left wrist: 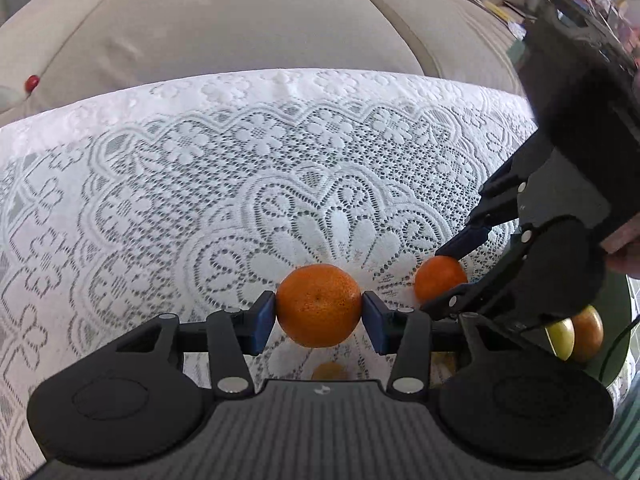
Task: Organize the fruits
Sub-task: 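Carry both held mandarins over the green colander with both tools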
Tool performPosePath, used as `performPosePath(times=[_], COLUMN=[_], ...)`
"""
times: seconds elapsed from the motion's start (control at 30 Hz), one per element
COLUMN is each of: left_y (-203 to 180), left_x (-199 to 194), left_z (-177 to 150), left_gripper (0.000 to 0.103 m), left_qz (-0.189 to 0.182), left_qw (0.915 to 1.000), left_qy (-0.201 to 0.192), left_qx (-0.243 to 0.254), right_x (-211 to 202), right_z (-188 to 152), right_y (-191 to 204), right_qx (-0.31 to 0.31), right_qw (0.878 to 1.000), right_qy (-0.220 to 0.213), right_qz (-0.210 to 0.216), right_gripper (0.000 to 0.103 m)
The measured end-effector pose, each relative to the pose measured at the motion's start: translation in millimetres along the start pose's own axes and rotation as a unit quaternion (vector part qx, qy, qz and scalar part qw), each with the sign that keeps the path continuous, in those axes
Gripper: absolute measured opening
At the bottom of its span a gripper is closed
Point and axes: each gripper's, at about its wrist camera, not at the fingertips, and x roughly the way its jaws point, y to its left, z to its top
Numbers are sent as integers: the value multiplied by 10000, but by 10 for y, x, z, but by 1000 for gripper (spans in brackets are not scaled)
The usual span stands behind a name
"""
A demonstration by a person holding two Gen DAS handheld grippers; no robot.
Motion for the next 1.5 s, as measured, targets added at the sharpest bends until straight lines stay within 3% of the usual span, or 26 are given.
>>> performPosePath(times=[0.27, 0.4, 0.67, 0.93, 1.17, 1.5], left_y=[-35, -102, -265, -624, -1064, -1533], left_x=[-251, -402, -792, -1068, -1076, -860], left_z=[-135, -177, -325, -406, -467, -449], left_gripper=[53, 53, 53, 53, 53, 53], left_qz=[76, 252, 453, 311, 20, -345], left_qw=[9996, 9990, 9968, 9961, 9976, 9980], left_qy=[-122, -184, -392, -648, -643, -512], left_qx=[-246, -314, -534, -511, -255, -93], right_x=[-21, -242, -790, -1151, -1238, -1154], right_z=[-90, -183, -548, -1169, -1723, -2150], right_y=[49, 248, 640, 745, 643, 407], right_qx=[183, 142, 297, 940, 1497, 1839], right_qw=[9994, 9971, 9844, 9635, 9487, 9443], right_qy=[-199, -665, -1726, -2494, -2747, -2645], right_qz=[-207, -336, -176, -265, -448, -664], right_gripper=[41, 41, 41, 41, 41, 41])
